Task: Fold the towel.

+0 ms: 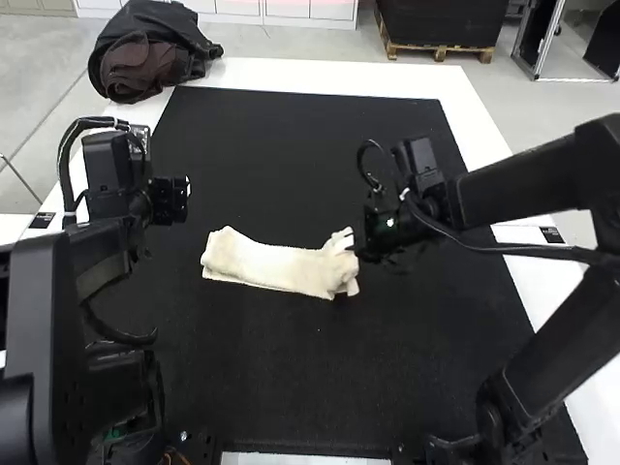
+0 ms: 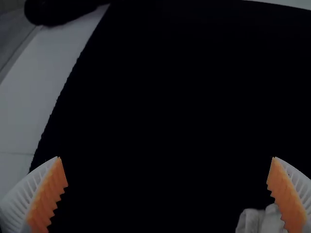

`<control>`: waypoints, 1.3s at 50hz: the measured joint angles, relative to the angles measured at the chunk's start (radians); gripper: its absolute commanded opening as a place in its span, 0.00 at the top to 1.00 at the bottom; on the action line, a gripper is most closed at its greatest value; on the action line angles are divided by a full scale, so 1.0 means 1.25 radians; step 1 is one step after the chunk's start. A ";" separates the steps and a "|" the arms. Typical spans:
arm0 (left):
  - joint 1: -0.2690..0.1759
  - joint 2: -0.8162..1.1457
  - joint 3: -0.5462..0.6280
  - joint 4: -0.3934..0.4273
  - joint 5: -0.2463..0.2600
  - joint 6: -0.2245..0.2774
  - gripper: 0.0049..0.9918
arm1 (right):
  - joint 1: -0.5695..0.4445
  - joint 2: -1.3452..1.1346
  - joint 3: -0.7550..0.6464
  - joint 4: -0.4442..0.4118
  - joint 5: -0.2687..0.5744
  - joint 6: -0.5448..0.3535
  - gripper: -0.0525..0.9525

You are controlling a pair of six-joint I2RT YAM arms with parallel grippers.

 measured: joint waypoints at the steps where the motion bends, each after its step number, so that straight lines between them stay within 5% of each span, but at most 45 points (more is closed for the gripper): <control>1: 0.000 0.000 0.000 0.000 0.000 0.000 0.03 | 0.005 0.007 0.004 0.003 0.000 0.004 0.97; 65: 0.000 0.000 -0.028 0.038 -0.003 0.001 0.03 | 0.183 0.456 0.440 0.045 -0.001 0.050 0.97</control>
